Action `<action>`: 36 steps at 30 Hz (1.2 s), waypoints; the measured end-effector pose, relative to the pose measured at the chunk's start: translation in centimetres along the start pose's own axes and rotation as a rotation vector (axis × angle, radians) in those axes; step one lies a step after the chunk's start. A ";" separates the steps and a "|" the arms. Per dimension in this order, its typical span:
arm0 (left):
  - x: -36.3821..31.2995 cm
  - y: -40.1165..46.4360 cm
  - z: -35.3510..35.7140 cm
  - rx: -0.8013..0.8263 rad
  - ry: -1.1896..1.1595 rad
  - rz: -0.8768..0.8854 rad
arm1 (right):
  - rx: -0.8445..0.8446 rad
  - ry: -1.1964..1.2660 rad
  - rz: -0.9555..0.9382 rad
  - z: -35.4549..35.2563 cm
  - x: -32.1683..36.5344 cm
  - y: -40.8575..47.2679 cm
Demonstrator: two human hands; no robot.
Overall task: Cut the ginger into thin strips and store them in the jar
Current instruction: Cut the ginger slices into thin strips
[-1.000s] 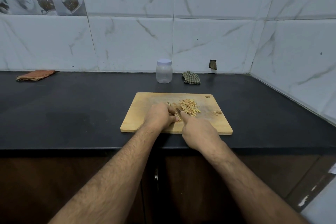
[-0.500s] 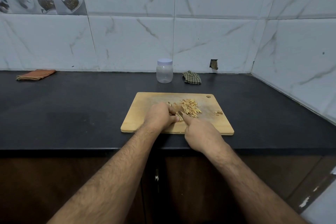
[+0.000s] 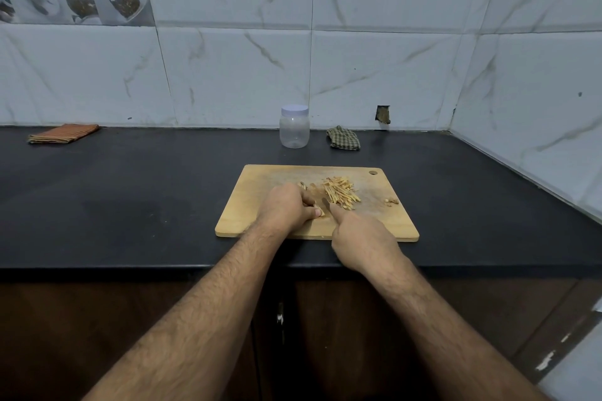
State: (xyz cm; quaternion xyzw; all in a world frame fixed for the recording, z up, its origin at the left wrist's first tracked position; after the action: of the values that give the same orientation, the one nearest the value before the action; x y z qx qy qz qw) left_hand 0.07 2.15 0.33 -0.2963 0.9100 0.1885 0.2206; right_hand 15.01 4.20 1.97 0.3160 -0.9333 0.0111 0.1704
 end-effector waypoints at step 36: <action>-0.5 0.0 -0.2 0.018 0.071 0.045 | 0.055 -0.116 -0.037 0.4 -0.8 -2.8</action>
State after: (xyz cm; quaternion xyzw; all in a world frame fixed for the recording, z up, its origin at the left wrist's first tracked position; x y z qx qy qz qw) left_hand 0.39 2.28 0.75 -0.2802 0.9254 0.1743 0.1864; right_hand 17.09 2.40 1.11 0.3378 -0.9349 0.0156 0.1074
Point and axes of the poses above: each hand's wrist, its own y-axis towards the middle knuckle, its own z-axis out of the palm, x = y × z, the point moved 1 cm from there along y, towards the middle knuckle, and after that the axes turned 7 degrees about -x, right-handed, at the moved point
